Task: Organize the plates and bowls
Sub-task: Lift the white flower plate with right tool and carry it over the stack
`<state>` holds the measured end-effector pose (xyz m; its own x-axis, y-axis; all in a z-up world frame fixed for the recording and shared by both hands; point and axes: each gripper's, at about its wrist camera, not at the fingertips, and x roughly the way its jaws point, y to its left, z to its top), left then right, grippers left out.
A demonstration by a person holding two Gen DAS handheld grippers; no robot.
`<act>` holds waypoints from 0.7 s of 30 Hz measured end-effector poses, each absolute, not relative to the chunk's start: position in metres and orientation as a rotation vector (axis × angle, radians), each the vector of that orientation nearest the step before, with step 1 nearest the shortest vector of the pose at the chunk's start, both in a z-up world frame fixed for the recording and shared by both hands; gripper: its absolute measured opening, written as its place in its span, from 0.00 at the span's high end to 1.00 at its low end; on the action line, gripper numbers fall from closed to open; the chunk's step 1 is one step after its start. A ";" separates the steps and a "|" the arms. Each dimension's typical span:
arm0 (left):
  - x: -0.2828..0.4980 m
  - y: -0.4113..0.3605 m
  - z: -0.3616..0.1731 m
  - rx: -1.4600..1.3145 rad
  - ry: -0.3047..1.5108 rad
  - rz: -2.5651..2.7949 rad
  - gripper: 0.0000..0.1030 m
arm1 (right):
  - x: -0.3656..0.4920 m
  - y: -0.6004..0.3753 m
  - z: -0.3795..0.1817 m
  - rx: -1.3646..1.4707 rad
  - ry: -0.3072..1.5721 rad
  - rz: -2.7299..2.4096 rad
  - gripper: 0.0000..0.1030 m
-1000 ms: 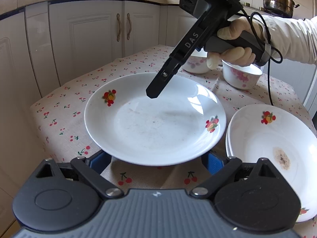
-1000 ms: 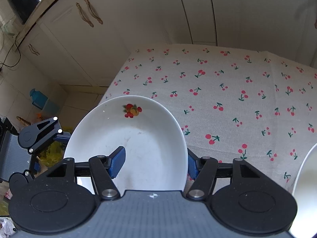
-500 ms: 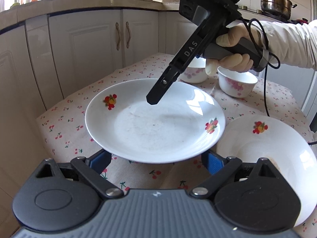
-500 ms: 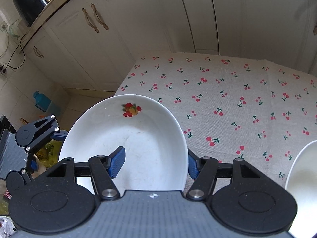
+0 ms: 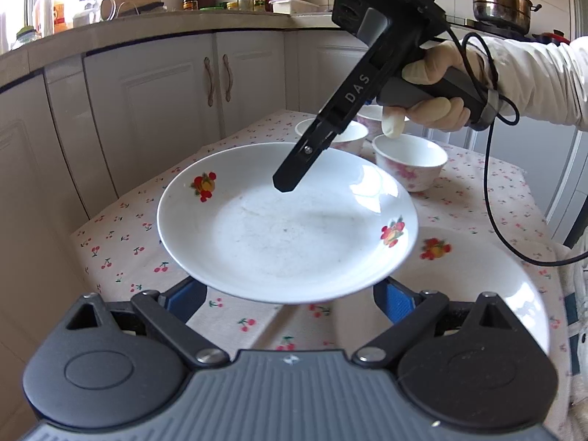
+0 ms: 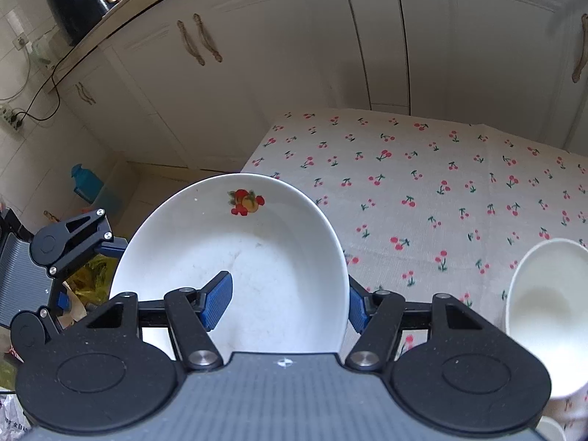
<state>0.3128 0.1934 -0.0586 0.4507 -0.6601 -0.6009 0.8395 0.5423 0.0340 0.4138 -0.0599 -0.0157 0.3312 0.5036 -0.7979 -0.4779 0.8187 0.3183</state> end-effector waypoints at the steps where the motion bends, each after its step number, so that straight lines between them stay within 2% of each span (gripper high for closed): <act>1: 0.308 0.193 -0.057 0.351 0.574 -0.949 0.06 | 0.409 -0.061 -0.014 0.031 1.051 0.643 0.33; 21: 0.198 0.181 -0.049 0.334 0.607 -0.911 0.06 | 0.301 -0.075 -0.006 0.020 1.063 0.681 0.32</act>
<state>0.1984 0.1809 -0.0489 0.4628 -0.6341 -0.6194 0.8158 0.5781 0.0178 0.3008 -0.0754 -0.0061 0.3032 0.5233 -0.7964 -0.5047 0.7970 0.3316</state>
